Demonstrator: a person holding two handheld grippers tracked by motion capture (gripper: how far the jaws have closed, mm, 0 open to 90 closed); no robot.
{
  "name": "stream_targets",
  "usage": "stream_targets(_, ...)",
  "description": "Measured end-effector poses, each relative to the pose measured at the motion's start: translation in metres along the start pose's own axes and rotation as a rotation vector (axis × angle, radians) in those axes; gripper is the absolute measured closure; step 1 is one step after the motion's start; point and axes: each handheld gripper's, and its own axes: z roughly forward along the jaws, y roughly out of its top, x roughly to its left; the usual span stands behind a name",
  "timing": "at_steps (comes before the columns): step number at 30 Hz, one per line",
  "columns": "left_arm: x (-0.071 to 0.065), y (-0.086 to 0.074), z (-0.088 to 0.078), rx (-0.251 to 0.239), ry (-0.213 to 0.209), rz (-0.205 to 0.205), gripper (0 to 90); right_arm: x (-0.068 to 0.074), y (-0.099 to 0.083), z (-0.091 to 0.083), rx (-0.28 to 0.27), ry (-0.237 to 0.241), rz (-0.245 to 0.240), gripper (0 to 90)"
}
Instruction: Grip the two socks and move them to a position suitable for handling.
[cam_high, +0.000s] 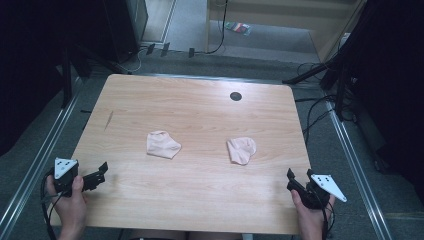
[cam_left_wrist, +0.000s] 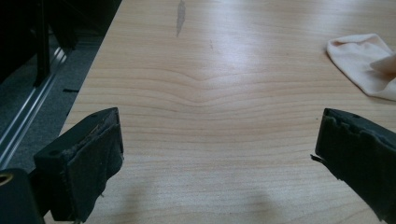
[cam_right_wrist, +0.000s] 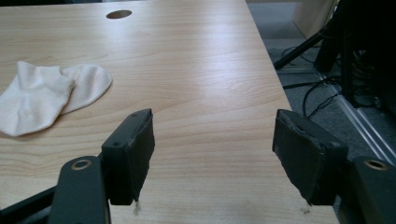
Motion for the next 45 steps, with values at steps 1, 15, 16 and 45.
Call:
stream_targets(1, -0.001, 0.0, 0.0, 0.0, 0.001, 0.004, 0.8, 0.0, 0.001, -0.001, -0.003, -0.001, 0.006, 30.7)
stream_targets(15, -0.002, 0.0, 0.001, 0.009, 0.002, 0.015, 0.8, 0.041, 0.023, -0.006, -0.024, 0.033, -0.087, 36.5)
stream_targets(16, -0.001, 0.0, 0.001, 0.011, -0.001, 0.011, 0.8, 0.05, 0.028, -0.007, -0.031, 0.047, -0.108, 37.2)
stream_targets(45, -0.002, 0.0, 0.001, 0.019, -0.012, 0.019, 0.8, 0.124, 0.064, 0.075, 0.178, 0.204, -0.196, 44.8)
